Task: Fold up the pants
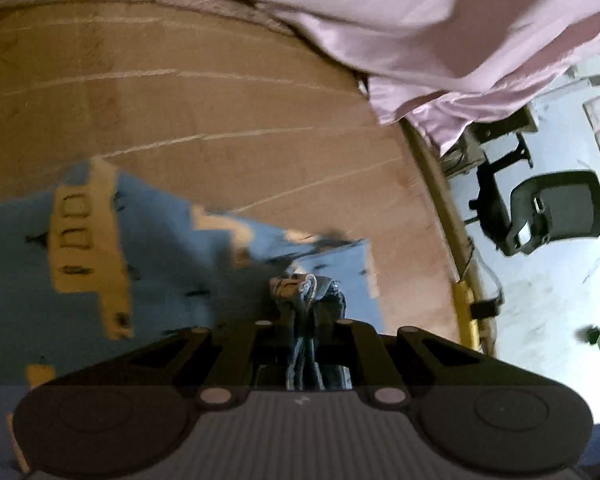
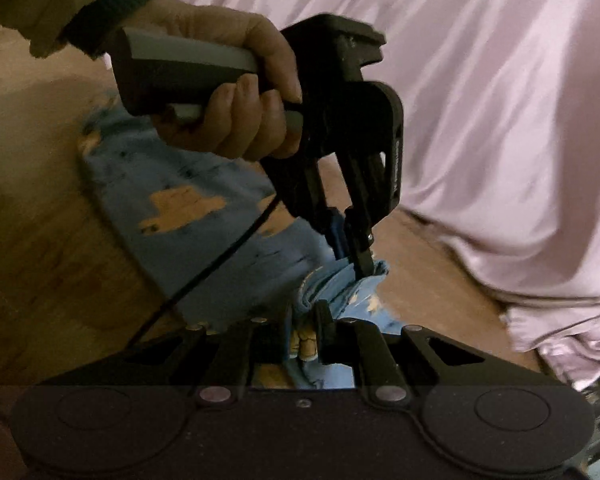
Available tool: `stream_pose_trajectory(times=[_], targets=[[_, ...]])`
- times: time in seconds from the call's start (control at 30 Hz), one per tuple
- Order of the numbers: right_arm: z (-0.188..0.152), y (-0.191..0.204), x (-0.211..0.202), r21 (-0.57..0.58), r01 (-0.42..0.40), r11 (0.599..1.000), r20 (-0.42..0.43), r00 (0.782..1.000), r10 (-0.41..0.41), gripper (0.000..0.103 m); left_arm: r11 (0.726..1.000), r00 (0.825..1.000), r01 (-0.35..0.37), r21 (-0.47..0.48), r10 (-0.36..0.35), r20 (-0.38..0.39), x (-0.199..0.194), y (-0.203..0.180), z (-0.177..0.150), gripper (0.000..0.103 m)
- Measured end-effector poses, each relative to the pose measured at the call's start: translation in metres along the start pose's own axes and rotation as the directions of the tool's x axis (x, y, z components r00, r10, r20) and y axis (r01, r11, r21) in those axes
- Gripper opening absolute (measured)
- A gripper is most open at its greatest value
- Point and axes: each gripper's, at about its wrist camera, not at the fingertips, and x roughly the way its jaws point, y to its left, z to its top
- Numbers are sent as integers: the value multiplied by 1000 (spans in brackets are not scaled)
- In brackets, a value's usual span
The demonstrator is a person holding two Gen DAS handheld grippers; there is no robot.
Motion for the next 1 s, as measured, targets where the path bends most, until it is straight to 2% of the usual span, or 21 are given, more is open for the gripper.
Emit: stream_pose_trajectory(times=[0.13,0.2,0.23,0.27,0.3,0.33,0.37,0.43,0.73,0.87,1.0], targets=[[-2,6,9,24,-32,999,-26,999,33,12,1000,1000,0,26,0,-2,3,20,-5,12],[-1,7,10,25,-36,999,-27,999,37,12,1000,1000,18,23,-18,4,1,21,-7,19],[-1,6,9,27,-36,999,-26,999,37,12,999,999,32,21,-32,4,0,21,-7,29],[-2,7,8,28,-35,999,-26,999,35,12,999,999,39,21,-39,6,-2,21,-7,34],[-2,7,8,29,-34,999,-27,999,35,12,999,999,32,27,-32,12,-2,19,-6,34],[-2,7,7,31,-35,999,-28,999,36,12,999,1000,16,35,-16,13,-1,19,-6,27],[-2,8,8,30,-36,999,-29,999,37,12,999,1000,-7,39,7,7,1,16,-6,9],[-2,9,11,24,-38,999,-27,999,38,12,998,999,-52,30,52,3,5,15,-5,8],[16,-3,-3,27,-68,997,23,997,68,12,997,998,-57,54,55,40,-24,6,-11,6],[39,0,-8,42,-145,989,50,988,143,12,993,996,-77,90,73,44,-57,8,-10,6],[59,14,-7,41,-232,972,86,970,227,12,980,989,-145,139,140,46,-86,12,-11,6]])
